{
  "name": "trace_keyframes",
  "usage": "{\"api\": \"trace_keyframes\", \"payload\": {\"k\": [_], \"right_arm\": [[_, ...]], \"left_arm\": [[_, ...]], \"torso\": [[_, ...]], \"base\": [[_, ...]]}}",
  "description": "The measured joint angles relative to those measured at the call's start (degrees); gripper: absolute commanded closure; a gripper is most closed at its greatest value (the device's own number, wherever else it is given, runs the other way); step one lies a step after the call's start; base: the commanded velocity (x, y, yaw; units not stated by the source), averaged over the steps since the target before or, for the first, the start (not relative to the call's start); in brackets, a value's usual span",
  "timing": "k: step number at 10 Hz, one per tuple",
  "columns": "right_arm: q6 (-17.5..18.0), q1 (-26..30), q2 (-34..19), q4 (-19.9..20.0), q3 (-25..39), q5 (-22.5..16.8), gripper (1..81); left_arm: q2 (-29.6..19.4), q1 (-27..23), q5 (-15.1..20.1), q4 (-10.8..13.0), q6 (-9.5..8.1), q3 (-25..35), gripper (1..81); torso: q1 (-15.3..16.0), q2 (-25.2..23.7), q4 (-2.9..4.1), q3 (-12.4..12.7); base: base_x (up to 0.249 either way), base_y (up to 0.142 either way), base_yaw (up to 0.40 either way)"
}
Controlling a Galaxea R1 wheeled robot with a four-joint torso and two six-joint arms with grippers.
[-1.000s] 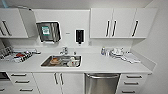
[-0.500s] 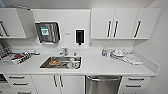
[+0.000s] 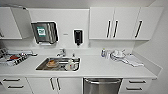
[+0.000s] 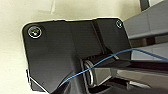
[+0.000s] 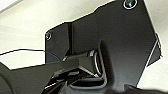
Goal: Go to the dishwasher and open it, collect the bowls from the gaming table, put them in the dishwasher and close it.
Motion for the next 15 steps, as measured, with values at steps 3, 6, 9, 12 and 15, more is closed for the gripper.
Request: {"api": "trace_keyframes", "payload": {"k": [3,6,9,12,15], "right_arm": [[0.00,-0.09,-0.02,-0.01,0.00,0.00,1.0],[0.00,0.05,-0.05,0.00,0.00,0.02,1.0],[0.00,0.05,-0.02,0.00,0.00,0.02,1.0],[0.00,0.05,0.00,-0.01,0.00,0.00,1.0],[-0.01,0.05,0.00,-0.01,0.00,0.02,1.0]], "left_arm": [[-0.02,-0.26,-0.04,0.00,-0.02,0.00,1.0],[-0.02,-0.26,-0.04,0.02,0.00,0.00,1.0],[-0.02,-0.28,-0.06,0.00,0.00,0.00,1.0],[-0.02,-0.26,-0.04,0.00,0.00,0.00,1.0],[-0.02,-0.24,-0.04,0.00,0.00,0.00,1.0]], "torso": [[0.00,0.00,0.00,0.00],[0.00,0.00,0.00,0.00],[0.00,0.00,0.00,0.00],[0.00,0.00,0.00,0.00],[0.00,0.00,0.00,0.00]], "base": [[0.090,-0.070,0.000],[0.090,-0.070,0.000],[0.090,-0.074,0.000],[0.090,-0.074,0.000],[0.090,-0.073,0.000]]}}
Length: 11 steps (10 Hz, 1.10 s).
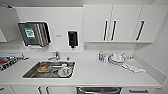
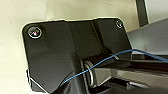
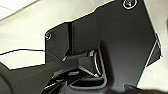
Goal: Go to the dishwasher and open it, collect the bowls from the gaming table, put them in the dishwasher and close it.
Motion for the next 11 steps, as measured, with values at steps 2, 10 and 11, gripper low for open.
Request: {"api": "trace_keyframes", "payload": {"k": [2,10,11], "right_arm": [[0.01,0.00,-0.13,0.00,0.00,0.00,1.0],[0.01,0.02,-0.11,0.01,0.00,0.00,1.0],[0.01,0.22,-0.11,0.01,0.00,0.05,1.0]], "left_arm": [[0.00,-0.04,-0.05,0.00,-0.02,0.00,1.0],[0.00,0.10,0.00,0.00,0.00,0.00,1.0],[0.00,-0.04,0.06,0.02,0.00,-0.01,1.0]], "torso": [[0.01,0.00,0.00,0.00],[0.01,0.00,0.00,0.00],[0.06,0.02,0.00,0.00]], "base": [[0.090,0.000,0.000],[0.079,0.000,0.000],[0.000,0.000,0.000]]}}
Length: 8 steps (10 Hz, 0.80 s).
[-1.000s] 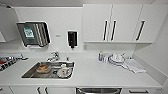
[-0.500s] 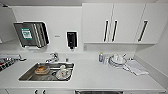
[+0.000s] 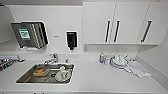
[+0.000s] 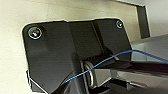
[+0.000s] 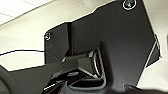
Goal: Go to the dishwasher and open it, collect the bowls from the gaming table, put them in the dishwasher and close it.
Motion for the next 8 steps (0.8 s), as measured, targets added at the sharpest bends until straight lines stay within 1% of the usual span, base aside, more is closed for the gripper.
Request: {"api": "trace_keyframes", "payload": {"k": [4,5,6,8], "right_arm": [[0.00,-0.24,-0.05,0.02,0.00,-0.11,1.0],[0.02,-0.20,-0.07,0.05,0.17,-0.05,1.0],[0.21,-0.17,-0.40,0.10,1.11,-0.05,1.0],[0.27,-0.06,-1.90,0.10,4.04,-0.05,1.0]], "left_arm": [[-0.02,0.45,0.02,-0.02,-0.02,0.00,1.0],[-0.18,0.30,-0.74,-0.02,-0.22,0.00,1.0],[-0.68,0.45,-2.29,-0.11,-0.22,-0.02,1.0],[-1.95,2.12,-8.16,-0.45,-0.22,-0.02,1.0]], "torso": [[-0.02,0.00,0.00,0.00],[-0.02,0.00,0.00,0.00],[-0.02,0.00,0.00,0.00],[-0.02,0.00,0.00,0.00]], "base": [[0.000,0.000,0.000],[0.000,0.000,0.000],[0.000,0.000,0.000],[0.000,0.000,0.000]]}}
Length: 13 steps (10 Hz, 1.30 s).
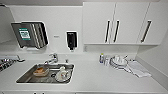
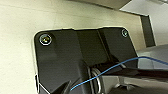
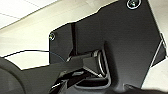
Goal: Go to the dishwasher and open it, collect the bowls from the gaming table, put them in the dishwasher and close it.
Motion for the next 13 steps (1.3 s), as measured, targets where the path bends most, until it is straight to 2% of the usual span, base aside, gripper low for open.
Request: {"api": "trace_keyframes", "payload": {"k": [1,4,7,10,13], "right_arm": [[0.13,0.04,-1.38,0.01,2.30,0.00,1.0],[0.17,0.30,-5.89,0.01,10.08,-0.02,1.0],[0.20,0.34,-11.04,0.01,18.80,-0.02,1.0],[0.20,1.16,-18.87,0.01,28.83,0.28,1.0],[1.07,1.61,-26.23,0.04,34.89,1.63,1.0]], "left_arm": [[-0.50,0.94,-2.16,0.02,0.02,0.06,1.0],[-0.61,1.72,-2.93,0.02,0.05,0.74,1.0],[-2.23,1.74,-3.01,0.02,0.06,3.56,1.0],[-6.64,1.96,-3.10,0.45,0.11,11.39,1.0],[-15.36,2.02,-3.75,0.87,0.16,23.63,1.0]], "torso": [[0.00,0.00,0.00,0.00],[0.64,-1.05,0.00,0.00],[4.18,-6.76,0.00,0.00],[7.96,-12.77,0.00,0.02],[11.72,-18.73,0.00,0.05]], "base": [[0.000,0.000,0.000],[0.000,0.000,0.000],[0.000,0.000,0.000],[0.000,0.000,0.000],[0.000,0.000,0.000]]}}
